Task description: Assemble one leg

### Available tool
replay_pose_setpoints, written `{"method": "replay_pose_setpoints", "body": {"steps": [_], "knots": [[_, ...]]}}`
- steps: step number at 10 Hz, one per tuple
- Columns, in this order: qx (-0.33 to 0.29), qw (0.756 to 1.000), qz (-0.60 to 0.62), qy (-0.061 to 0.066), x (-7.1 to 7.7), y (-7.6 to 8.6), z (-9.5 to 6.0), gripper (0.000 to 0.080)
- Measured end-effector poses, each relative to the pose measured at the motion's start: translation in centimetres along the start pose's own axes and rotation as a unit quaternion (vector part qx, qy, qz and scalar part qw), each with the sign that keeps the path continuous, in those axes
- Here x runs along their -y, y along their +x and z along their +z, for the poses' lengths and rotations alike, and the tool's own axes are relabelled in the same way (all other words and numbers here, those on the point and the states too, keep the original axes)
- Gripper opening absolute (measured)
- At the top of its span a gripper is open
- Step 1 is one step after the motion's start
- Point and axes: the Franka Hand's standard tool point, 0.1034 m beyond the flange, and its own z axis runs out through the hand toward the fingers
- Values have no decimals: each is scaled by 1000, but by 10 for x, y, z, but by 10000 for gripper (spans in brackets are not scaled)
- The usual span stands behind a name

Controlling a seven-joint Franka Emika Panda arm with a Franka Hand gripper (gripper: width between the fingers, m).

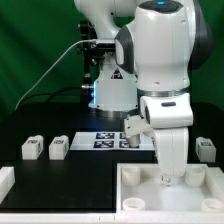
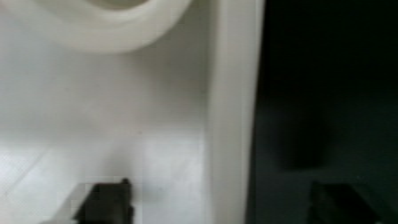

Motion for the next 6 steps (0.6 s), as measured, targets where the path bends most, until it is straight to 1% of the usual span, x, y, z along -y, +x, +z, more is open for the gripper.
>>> {"method": "replay_pose_setpoints", "body": {"steps": [1, 6], "knots": [[0, 1000, 0, 0, 0, 0, 0, 631], [0, 1000, 0, 0, 0, 0, 0, 649]]}}
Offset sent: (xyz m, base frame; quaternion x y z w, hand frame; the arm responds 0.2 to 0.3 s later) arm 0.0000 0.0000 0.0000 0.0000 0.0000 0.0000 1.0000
